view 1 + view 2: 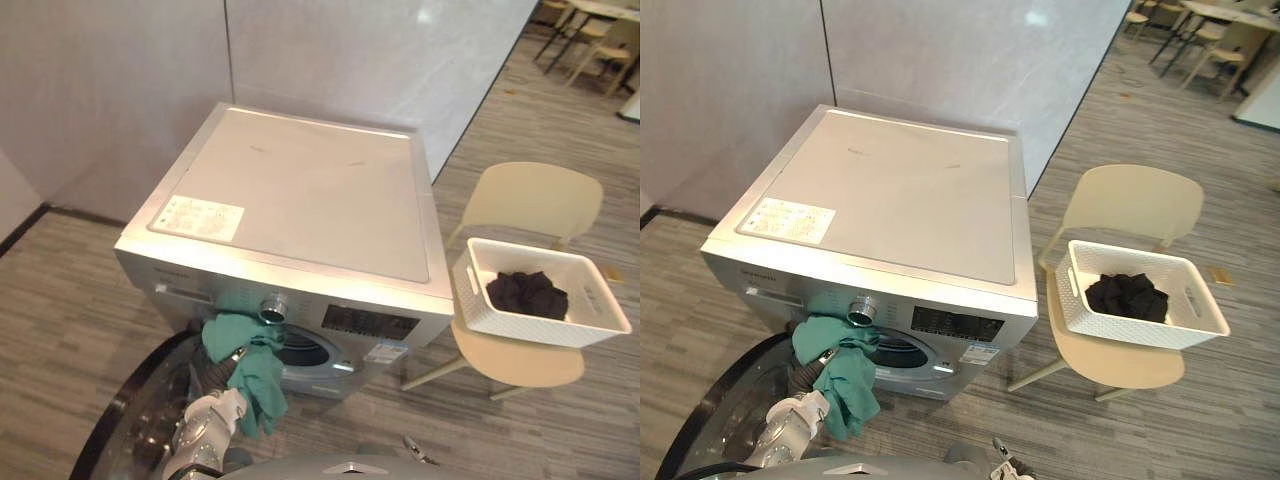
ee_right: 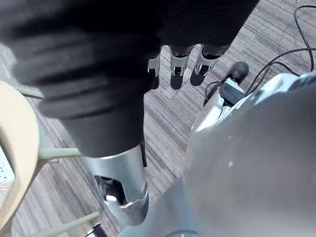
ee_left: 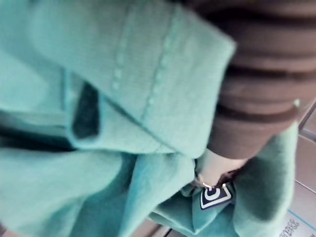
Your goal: Pick up the laundry basket with both hands and put the clothes into the washing machine.
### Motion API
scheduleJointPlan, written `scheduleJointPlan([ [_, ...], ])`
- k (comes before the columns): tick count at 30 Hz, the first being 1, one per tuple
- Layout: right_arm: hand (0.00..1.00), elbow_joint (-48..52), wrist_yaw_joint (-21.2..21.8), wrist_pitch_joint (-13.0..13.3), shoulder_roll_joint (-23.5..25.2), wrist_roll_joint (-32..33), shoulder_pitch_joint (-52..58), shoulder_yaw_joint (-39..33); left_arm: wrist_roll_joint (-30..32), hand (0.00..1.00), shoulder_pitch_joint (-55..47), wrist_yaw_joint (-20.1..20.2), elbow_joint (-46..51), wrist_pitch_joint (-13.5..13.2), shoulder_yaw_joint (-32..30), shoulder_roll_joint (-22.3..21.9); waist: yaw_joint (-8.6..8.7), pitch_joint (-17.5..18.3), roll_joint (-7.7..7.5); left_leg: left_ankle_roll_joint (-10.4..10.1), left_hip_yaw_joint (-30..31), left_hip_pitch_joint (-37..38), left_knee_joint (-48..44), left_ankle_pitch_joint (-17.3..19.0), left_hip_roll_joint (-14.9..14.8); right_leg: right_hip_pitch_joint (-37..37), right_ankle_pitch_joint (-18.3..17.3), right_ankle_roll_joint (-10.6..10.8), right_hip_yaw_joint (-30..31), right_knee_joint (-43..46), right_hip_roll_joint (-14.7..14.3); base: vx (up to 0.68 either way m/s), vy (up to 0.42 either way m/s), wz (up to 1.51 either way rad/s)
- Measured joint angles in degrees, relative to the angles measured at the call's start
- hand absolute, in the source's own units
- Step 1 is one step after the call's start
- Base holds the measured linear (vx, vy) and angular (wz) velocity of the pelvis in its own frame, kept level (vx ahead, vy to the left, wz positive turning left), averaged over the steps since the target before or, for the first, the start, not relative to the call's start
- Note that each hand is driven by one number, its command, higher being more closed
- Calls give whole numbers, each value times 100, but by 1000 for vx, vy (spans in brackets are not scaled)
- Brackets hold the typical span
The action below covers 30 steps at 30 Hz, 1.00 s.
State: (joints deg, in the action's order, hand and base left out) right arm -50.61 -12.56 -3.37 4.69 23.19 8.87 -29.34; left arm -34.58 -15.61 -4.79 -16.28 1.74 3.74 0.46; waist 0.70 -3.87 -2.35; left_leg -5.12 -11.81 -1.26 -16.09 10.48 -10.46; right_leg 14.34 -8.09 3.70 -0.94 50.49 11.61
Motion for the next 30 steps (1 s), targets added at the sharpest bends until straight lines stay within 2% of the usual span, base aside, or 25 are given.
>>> scheduleJointPlan([
  [2, 0, 75, 39, 88, -15, 102, -9, 161, -1, 100, -1, -4, 31, 0, 0, -16, -13, -92, 1, -13, -232, 208, 65, 180, -39, 252, -488, 81, -716, 90, -247, 47, -57, -45],
  [3, 0, 138, 64, 102, -24, 143, -13, 231, -5, 100, -1, -4, 53, 0, 0, -38, -13, -128, 7, -56, -246, 171, -24, 250, -54, 265, -571, 60, -941, -67, -276, 1, -160, -25],
  [4, 0, 263, 117, 130, -59, 189, 29, 378, -9, 100, -10, -6, 157, 0, -1, -104, -18, -220, -4, -131, -247, 30, -317, 418, -74, 188, -600, 39, -1314, -664, -278, 13, -205, 1],
  [5, 0, 363, 135, 167, -96, 236, 46, 542, -11, 100, -6, -4, 244, -2, 13, -210, -23, -350, 33, -192, -178, -213, -759, 621, -140, -55, -1038, -296, -1486, -1180, -332, 33, -267, 17],
  [6, 0, 590, 136, 208, -266, 247, 77, 707, -20, 100, 62, -6, 318, 1, 26, -377, -14, -603, 204, -210, -34, -541, -1224, 711, -298, -45, -1151, -464, -1622, -1235, -471, 41, -210, 22],
  [7, 0, 656, 136, 221, -303, 250, 69, 745, -23, 100, 71, -6, 367, 0, 39, -406, -12, -680, 258, -203, -13, -605, -1319, 714, -320, -25, -1170, -482, -1642, -1205, -481, -12, -158, 30],
  [8, 0, 869, 137, 265, -403, 329, 0, 852, -30, 100, 139, 23, 562, 7, 176, -397, 9, -1011, 377, -142, 128, -880, -1684, 746, -336, 158, -1276, -528, -1681, -947, -464, -65, -114, 22],
  [9, 0, 988, 136, 284, -431, 444, -100, 876, -34, 100, 228, 18, 669, 5, 150, -403, -6, -1137, 430, -140, 177, -1310, -2078, 776, -413, 557, -1360, -593, -1689, -606, -448, -74, -116, 14],
  [10, 0, 1067, 135, 302, -454, 488, -128, 901, -43, 100, 253, 6, 740, 1, 94, -411, -32, -1150, 420, -148, 175, -1550, -2260, 809, -468, 792, -1404, -654, -1678, -444, -448, -71, -116, -13],
  [13, 0, 1434, 117, 355, -374, 591, -386, 1013, -141, 100, 616, -86, 883, -87, -197, -393, -64, -1796, 223, -61, 291, -2329, -3181, 1115, -655, 1500, -1706, -821, -1622, 414, -426, -103, -136, -13],
  [14, 0, 1486, 104, 371, -356, 627, -418, 1016, -156, 100, 681, -128, 882, -110, -222, -396, -60, -1849, 198, -43, 352, -2543, -3346, 1177, -680, 1681, -1747, -840, -1630, 533, -429, -135, -105, -7],
  [16, 0, 1613, -42, 453, -294, 690, -510, 1002, -266, 100, 904, -264, 826, -176, -273, -404, -57, -2113, 119, -77, 558, -3288, -3890, 1508, -744, 2361, -1912, -799, -1619, 1009, -432, -144, -48, -3],
  [18, 0, 1634, -105, 497, -290, 876, -545, 950, -365, 100, 1084, -375, 613, -183, -378, -459, -65, -2272, 104, -110, 665, -3713, -4242, 1645, -760, 2729, -1977, -745, -1617, 1303, -385, -102, 15, 1],
  [21, 0, 1722, -271, 660, -296, 1142, -553, 905, -496, 100, 1534, -694, 169, -242, -853, -495, -64, -2454, 76, -150, 737, -4424, -4795, 1760, -752, 3403, -1989, -733, -1559, 1734, -261, -69, 59, 0],
  [24, 0, 1814, -294, 764, -294, 1323, -553, 841, -535, 100, 2097, -968, -71, -404, -1236, -464, -69, -2546, 50, -108, 742, -5011, -5192, 1847, -748, 3965, -1979, -746, -1481, 2014, -201, -82, 42, -8],
  [30, 0, 1813, -309, 866, -295, 1590, -578, 839, -589, 100, 3728, -1360, -513, -520, -1530, 309, -13, -2636, -56, -16, 663, -5871, -5728, 1985, -916, 4901, -1728, -721, -1257, 2230, -317, -102, 24, -32],
])
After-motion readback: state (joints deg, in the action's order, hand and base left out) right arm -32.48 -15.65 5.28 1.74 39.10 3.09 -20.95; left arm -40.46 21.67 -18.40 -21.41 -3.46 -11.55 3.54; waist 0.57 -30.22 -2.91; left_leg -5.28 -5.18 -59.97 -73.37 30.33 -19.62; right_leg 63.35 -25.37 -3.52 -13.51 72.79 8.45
